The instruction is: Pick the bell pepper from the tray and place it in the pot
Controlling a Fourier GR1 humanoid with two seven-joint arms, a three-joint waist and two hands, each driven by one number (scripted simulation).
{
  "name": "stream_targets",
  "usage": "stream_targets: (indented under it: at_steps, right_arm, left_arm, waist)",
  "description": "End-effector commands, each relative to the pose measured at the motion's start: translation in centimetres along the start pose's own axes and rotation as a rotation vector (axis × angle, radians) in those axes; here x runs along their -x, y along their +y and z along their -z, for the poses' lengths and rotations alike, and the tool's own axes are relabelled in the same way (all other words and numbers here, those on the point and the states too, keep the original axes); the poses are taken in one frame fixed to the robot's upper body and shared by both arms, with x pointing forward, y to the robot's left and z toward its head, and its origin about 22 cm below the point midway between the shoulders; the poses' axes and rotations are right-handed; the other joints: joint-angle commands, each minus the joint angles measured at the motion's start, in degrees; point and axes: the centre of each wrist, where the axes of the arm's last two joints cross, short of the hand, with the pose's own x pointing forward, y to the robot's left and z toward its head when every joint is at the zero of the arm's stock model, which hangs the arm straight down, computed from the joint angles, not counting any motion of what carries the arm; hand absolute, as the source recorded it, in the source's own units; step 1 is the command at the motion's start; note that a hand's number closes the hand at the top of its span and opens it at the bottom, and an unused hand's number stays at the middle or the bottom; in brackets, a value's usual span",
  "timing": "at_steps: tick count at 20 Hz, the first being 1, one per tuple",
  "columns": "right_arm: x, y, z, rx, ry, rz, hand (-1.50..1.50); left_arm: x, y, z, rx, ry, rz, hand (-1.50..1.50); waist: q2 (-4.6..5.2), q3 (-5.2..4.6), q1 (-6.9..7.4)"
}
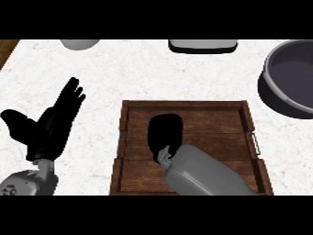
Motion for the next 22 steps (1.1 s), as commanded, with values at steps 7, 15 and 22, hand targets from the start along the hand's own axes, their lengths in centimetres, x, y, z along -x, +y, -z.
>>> stream_targets:
  at_steps: [7,15,22]
  right_arm:
    - [-1.2,-0.4,-1.4,0.036,0.068,-0.028,1.50]
    - [20.1,-2.6,2.9,0.163,0.080,0.234,1.50]
    - [36.9,-5.0,0.3,0.399,0.155,0.359,1.50]
  left_arm:
    - [-0.9,0.2,0.1,-0.012,-0.001,-0.001,0.00]
    - [0.8,2.2,-0.7,-0.106,0.018,-0.005,0.00]
    - [1.1,3.3,-1.4,-0.151,0.016,-0.018,0.00]
  waist:
    - [0.05,0.00,0.40]
    - [-0.20,0.64,-7.33]
    - [-0.33,0.71,-8.36]
